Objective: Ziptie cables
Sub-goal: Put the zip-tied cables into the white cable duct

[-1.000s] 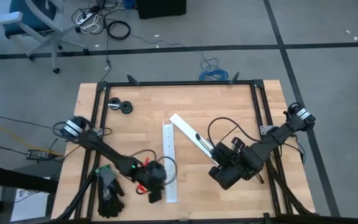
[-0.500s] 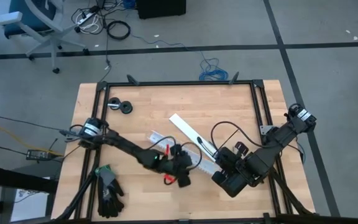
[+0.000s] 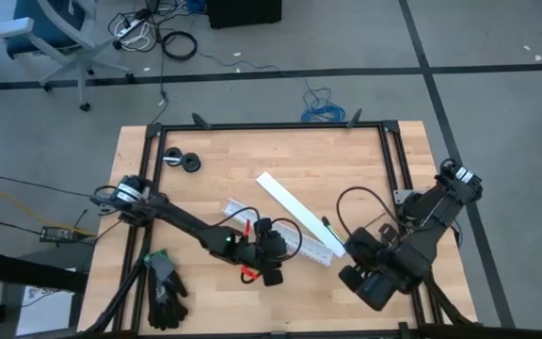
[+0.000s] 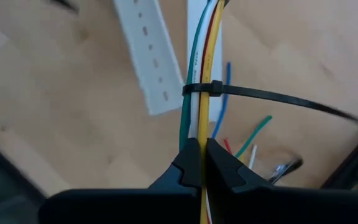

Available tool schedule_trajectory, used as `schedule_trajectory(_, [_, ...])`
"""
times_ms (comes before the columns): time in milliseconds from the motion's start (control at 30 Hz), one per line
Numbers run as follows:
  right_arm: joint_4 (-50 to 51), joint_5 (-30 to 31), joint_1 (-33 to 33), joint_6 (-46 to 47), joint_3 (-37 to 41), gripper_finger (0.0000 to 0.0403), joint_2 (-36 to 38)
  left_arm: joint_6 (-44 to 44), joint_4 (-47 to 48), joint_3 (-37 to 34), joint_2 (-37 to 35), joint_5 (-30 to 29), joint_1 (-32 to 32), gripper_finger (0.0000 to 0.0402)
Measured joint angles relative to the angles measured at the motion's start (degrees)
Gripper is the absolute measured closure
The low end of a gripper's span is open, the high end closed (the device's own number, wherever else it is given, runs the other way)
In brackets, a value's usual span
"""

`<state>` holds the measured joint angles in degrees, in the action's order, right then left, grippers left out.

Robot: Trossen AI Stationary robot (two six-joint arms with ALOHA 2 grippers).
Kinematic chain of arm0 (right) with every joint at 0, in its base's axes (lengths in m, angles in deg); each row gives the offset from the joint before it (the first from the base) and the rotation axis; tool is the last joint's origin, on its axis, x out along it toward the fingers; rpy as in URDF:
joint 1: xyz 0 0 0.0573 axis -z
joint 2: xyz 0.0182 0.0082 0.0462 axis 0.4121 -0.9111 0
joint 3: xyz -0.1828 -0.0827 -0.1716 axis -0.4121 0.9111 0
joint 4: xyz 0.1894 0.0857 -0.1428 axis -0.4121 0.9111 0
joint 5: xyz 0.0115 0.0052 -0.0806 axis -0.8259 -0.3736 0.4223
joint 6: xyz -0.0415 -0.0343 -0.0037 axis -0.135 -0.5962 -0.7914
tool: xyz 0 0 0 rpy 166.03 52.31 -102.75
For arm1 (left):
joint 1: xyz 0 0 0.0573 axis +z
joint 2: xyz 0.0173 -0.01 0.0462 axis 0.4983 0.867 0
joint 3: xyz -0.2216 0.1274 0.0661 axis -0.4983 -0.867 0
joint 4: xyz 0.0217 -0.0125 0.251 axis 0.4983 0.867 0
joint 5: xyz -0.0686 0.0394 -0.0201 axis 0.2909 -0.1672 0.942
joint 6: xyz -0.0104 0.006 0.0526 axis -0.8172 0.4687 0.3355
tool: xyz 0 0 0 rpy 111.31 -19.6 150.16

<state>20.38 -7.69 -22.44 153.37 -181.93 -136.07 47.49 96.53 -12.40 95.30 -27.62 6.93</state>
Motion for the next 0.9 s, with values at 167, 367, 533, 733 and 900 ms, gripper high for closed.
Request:
schedule_trajectory(167, [-3.6,1.0,-1.3,0.8,0.0,0.0403,0.0,0.0,6.1,0.0,-3.7,-4.4,-0.3,0.0239])
schedule_trajectory(367, [-8.0,8.8,0.8,-7.1,0.1,0.0403,-3.4,-2.8,18.0,0.0,-7.5,-14.4,-2.6,0.0239])
schedule_trajectory(533, [-8.9,9.7,5.9,-15.5,0.2,0.0403,-9.2,-10.3,31.2,-0.1,-10.7,-27.7,-6.4,0.0239])
schedule_trajectory(733, [-18.2,15.9,10.9,-29.0,0.2,0.0403,-13.2,-25.6,48.6,-0.1,-12.2,-31.3,-9.7,0.0239])
schedule_trajectory(900, [-24.8,20.6,15.0,-39.4,0.5,0.0403,-14.6,-39.4,60.3,-1.4,-12.1,-31.4,-12.7,0.0239])
